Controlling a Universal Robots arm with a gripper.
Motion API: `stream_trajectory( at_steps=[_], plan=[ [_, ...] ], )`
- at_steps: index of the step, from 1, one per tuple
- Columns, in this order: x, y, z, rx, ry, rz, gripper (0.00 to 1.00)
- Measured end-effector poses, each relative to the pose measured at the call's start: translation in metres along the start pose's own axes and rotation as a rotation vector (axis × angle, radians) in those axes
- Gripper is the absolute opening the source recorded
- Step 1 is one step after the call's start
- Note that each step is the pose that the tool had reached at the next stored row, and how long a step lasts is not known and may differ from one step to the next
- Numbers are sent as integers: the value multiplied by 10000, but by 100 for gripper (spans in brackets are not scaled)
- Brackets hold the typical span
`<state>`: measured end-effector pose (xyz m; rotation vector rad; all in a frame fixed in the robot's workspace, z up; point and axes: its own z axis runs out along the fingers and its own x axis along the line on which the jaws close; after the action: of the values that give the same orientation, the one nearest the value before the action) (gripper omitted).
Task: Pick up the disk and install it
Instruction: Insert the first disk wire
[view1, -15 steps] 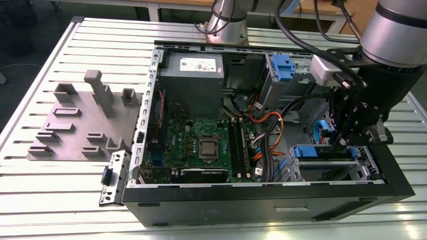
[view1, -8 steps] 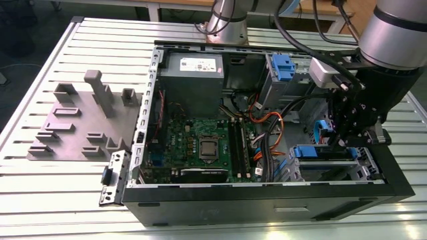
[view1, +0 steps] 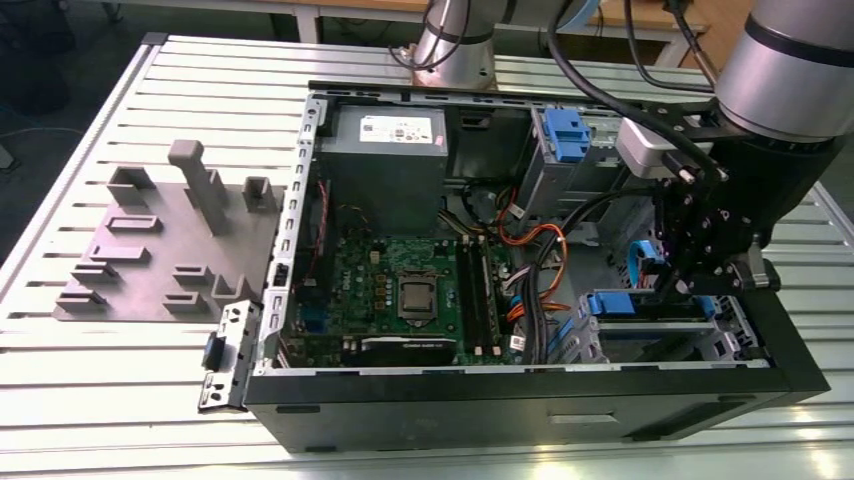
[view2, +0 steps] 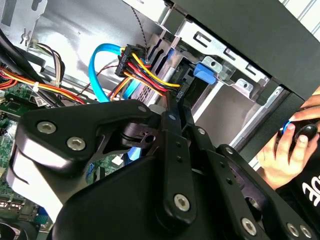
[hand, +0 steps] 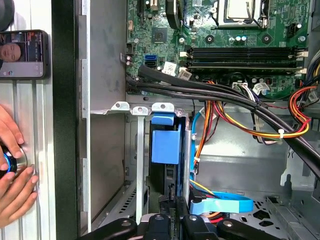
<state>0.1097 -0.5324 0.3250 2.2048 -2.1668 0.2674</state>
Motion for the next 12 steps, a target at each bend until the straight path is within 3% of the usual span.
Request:
stream_trajectory(
  at_steps=[12],
  plan=[
    [0, 0, 1, 0, -1, 0, 16]
  ],
)
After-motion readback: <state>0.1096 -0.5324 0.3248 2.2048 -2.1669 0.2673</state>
